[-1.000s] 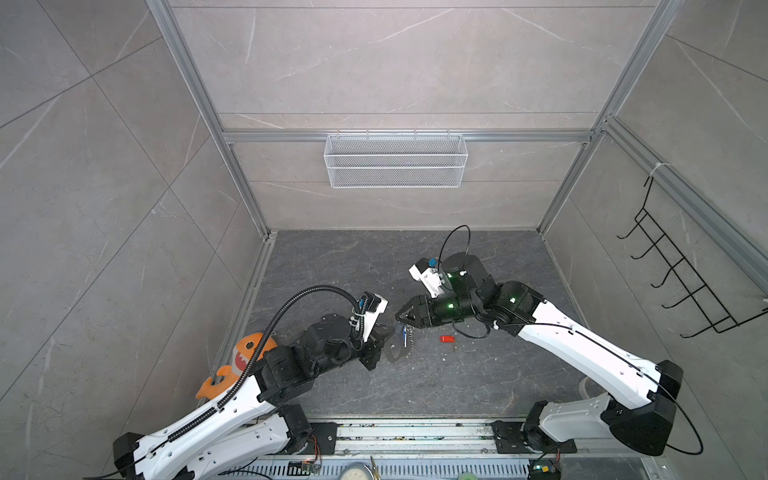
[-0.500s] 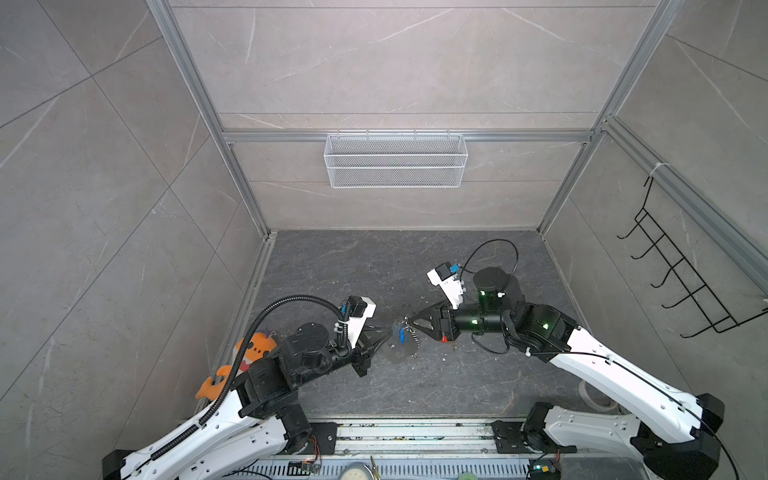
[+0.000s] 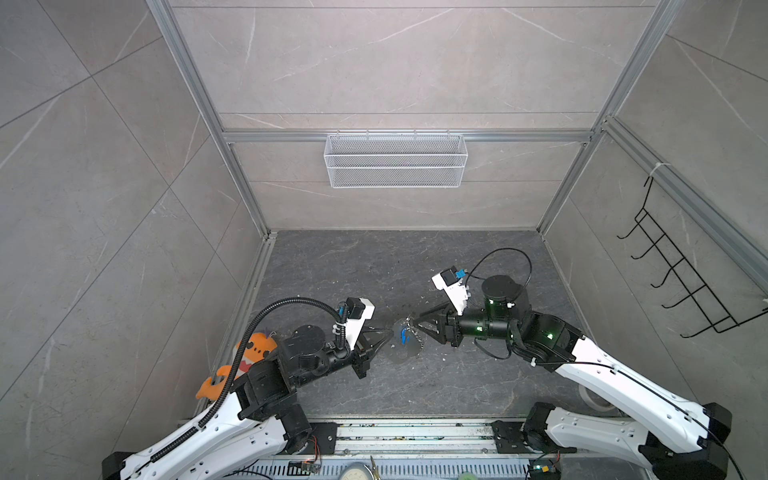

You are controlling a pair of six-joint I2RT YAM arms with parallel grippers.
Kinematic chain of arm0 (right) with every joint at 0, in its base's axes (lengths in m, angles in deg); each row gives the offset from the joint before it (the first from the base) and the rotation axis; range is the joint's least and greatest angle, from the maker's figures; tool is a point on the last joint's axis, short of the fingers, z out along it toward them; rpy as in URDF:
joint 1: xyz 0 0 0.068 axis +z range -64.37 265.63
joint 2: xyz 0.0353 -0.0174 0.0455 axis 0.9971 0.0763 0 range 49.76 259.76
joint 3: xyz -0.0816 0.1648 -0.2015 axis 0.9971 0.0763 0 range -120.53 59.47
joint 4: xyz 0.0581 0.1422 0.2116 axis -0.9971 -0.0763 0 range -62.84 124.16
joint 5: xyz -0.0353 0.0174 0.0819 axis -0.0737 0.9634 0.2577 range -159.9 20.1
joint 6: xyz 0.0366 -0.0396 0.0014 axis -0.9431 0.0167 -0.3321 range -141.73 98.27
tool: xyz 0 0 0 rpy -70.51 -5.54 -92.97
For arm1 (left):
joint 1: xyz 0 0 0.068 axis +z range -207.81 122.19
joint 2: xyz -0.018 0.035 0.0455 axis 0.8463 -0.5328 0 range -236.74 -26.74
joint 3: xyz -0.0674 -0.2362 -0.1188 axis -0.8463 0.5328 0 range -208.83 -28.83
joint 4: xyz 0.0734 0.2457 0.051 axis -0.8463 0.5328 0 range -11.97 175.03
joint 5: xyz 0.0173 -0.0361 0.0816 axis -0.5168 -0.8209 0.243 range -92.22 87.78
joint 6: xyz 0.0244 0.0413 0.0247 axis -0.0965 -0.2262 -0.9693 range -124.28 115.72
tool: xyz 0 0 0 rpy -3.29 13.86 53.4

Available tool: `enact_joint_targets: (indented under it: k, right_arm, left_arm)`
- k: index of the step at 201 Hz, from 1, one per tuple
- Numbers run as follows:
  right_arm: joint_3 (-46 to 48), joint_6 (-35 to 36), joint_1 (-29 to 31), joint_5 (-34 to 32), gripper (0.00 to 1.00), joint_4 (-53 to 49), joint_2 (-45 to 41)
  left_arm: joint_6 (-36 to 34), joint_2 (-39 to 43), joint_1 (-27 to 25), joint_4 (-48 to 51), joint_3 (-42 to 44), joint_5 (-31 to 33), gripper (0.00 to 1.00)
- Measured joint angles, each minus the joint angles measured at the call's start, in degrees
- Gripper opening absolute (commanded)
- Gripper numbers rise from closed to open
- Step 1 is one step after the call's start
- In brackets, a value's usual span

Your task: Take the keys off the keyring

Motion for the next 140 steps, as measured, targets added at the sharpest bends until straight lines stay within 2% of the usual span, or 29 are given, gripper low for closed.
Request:
enact_joint_targets:
  k: [15,44,140]
  right_arm:
    - [0.2,-0.11,0.07,-0.17,0.11,0.48,0.17]
    - [1.53,0.15,0.24,-0.39,0.0,1.6,0.17]
    - [2.89,0.15,0.68,-0.13,0.0,3.41,0.11]
  left_arm:
    - [0.15,0.11,0.0,-0.57,0.39,-0.48,0.0]
    - [0.17,1.84,0.0,-1.29,1.77,-0.94,0.0]
    - [1.16,2.23,0.0,-0.79,2.47,0.35,0.0]
